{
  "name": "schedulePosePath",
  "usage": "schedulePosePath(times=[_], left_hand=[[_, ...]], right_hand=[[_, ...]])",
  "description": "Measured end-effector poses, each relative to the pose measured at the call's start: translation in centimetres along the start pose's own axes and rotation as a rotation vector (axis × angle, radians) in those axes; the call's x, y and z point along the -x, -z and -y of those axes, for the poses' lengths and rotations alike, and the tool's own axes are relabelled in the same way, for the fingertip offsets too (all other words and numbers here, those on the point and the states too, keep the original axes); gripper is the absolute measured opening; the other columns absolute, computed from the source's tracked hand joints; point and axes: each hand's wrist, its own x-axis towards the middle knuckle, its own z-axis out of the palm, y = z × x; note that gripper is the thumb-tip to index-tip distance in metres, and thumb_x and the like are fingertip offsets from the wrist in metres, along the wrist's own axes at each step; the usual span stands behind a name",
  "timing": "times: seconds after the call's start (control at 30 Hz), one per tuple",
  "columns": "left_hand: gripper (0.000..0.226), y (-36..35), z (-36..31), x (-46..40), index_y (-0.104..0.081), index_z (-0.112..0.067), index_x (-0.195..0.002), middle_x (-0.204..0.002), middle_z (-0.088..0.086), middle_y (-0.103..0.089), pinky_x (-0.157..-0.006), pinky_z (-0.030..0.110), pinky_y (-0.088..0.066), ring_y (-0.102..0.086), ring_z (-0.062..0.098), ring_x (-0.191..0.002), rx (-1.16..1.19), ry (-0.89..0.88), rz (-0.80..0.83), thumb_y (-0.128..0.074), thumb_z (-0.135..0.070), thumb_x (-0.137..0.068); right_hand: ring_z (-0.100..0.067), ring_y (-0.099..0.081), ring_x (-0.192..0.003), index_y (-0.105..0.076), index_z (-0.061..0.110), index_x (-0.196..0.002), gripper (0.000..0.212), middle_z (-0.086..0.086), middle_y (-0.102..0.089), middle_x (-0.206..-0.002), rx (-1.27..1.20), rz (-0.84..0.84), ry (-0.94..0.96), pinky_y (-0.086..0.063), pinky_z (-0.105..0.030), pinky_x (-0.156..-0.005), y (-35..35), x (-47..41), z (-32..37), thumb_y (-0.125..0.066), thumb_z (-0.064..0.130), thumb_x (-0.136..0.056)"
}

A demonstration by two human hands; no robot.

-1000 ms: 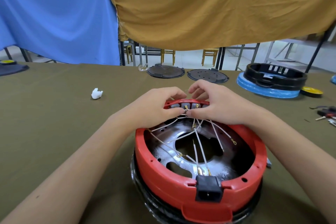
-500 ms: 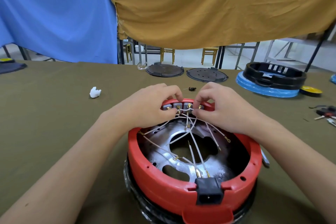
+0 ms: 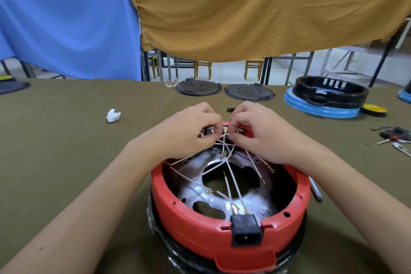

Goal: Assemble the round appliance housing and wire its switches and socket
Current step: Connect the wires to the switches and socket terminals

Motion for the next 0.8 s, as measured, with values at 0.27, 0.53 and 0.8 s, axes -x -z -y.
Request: schedulePosePath(times=[0.27, 0.53, 0.8], left_hand=[[0.005, 0.12, -0.05, 0.14, -0.063, -0.034, -0.088, -0.109, -0.01, -0.049, -0.08, 0.022, -0.04, -0.048, -0.006, -0.08, 0.062, 0.015, 0.005, -0.062, -0.029, -0.091], [0.007, 0.23, -0.13, 0.18, -0.063, -0.034, -0.088, -0.109, -0.011, -0.049, -0.076, 0.013, -0.036, -0.049, -0.006, -0.081, 0.074, 0.029, 0.007, -0.063, -0.028, -0.092], [0.008, 0.35, -0.25, 0.33, -0.064, -0.034, -0.087, -0.109, -0.012, -0.05, -0.083, 0.02, -0.042, -0.051, -0.003, -0.086, 0.106, 0.036, 0.006, -0.064, -0.027, -0.091]], right_hand=[[-0.01, -0.05, -0.101, -0.07, 0.025, -0.101, 0.014, 0.01, -0.053, -0.108, 0.02, -0.026, -0.006, -0.041, -0.025, -0.087, -0.2, 0.0, -0.21, -0.068, 0.033, -0.089], [-0.005, -0.051, -0.097, -0.071, 0.026, -0.092, 0.007, 0.011, -0.055, -0.109, -0.014, -0.036, -0.033, -0.035, -0.01, -0.077, -0.18, -0.05, -0.33, -0.071, 0.032, -0.088], [-0.006, -0.056, -0.1, -0.073, 0.025, -0.092, 0.004, 0.013, -0.059, -0.11, -0.057, -0.024, -0.015, -0.042, -0.021, -0.088, 0.11, 0.1, -0.15, -0.073, 0.026, -0.088]])
